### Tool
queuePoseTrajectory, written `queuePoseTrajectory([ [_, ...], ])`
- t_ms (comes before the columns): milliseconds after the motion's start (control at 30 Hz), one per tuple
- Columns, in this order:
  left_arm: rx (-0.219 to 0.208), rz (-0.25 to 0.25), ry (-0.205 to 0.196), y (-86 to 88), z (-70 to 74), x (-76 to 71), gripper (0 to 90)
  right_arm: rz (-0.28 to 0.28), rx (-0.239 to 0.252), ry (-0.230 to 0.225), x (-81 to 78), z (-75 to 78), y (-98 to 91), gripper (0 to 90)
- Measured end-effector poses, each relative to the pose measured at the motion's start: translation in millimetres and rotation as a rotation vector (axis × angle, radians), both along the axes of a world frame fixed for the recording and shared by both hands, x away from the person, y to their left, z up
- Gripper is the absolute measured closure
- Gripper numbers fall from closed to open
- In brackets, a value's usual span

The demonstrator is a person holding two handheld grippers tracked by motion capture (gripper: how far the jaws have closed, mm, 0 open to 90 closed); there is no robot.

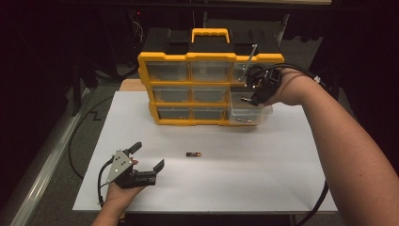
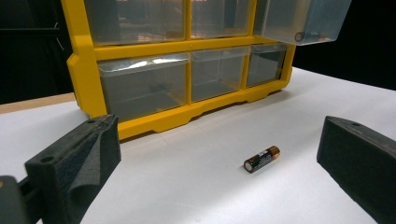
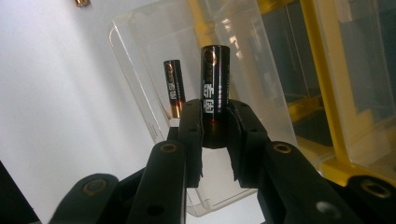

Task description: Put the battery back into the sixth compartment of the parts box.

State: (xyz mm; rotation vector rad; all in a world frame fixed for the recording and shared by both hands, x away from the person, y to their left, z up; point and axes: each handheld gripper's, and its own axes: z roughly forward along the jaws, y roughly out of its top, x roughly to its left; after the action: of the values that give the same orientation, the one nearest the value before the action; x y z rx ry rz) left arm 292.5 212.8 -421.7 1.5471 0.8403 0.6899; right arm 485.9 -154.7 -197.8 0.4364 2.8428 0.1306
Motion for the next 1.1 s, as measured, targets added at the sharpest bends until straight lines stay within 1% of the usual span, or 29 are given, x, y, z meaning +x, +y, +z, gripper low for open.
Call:
queuePoseTrajectory([
  [67, -0.004, 0.002, 0.000, 0.2, 0.0, 0.1, 0.7, -0.002, -0.001, -0.002, 0.2, -0.7, -0.3, 78.8],
  [300, 0.000, 0.000, 0.001, -0.3, -0.2, 0.2, 0.7, -0.002, 0.013, -0.005, -0.6, 0.1, -2.0, 78.0],
  [333, 0.001, 0.001, 0.001, -0.3, -0.2, 0.2, 0.7, -0.001, 0.016, -0.005, -1.1, 1.1, -2.4, 75.7],
  [367, 0.001, 0.001, 0.001, -0.2, -0.2, 0.2, 0.7, -0.003, 0.030, -0.014, -1.8, 2.1, -3.0, 70.1],
  [400, 0.002, 0.001, 0.001, 0.0, -0.1, 0.2, 0.7, -0.009, 0.038, -0.013, -2.6, 4.3, -3.5, 65.1],
  [433, 0.002, 0.001, 0.000, 0.2, -0.1, 0.2, 0.7, -0.004, 0.051, -0.021, -3.8, 5.6, -4.0, 61.9],
  [467, 0.000, 0.002, 0.000, 0.4, -0.1, 0.3, 0.7, -0.003, 0.056, -0.029, -5.8, 7.5, -4.2, 60.4],
  [533, 0.000, 0.003, 0.001, 0.6, -0.2, 0.6, 0.7, 0.002, 0.075, -0.027, -10.6, 8.8, -4.9, 57.5],
  [600, 0.002, 0.001, 0.001, 0.2, -0.2, 0.5, 0.7, 0.006, 0.066, -0.019, -15.8, 8.1, -5.2, 54.4],
  [767, 0.001, 0.000, 0.000, -0.9, -0.3, 0.2, 0.7, 0.024, 0.054, -0.007, -28.6, 3.3, -4.4, 50.6],
  [800, 0.002, 0.000, 0.002, -0.7, -0.3, 0.3, 0.7, 0.031, 0.055, -0.003, -31.4, 1.9, -3.9, 49.7],
  [900, 0.005, -0.001, 0.000, -0.8, -0.3, 0.3, 0.7, 0.029, 0.054, -0.010, -37.7, -0.7, -2.9, 46.7],
  [1000, 0.005, 0.000, 0.001, -1.2, -0.5, 0.5, 0.7, 0.039, 0.067, -0.012, -44.6, -5.1, -2.3, 45.7],
  [1100, 0.005, 0.000, 0.000, -1.2, -0.3, 0.1, 0.7, 0.050, 0.070, -0.004, -50.5, -9.4, -0.9, 44.9],
])
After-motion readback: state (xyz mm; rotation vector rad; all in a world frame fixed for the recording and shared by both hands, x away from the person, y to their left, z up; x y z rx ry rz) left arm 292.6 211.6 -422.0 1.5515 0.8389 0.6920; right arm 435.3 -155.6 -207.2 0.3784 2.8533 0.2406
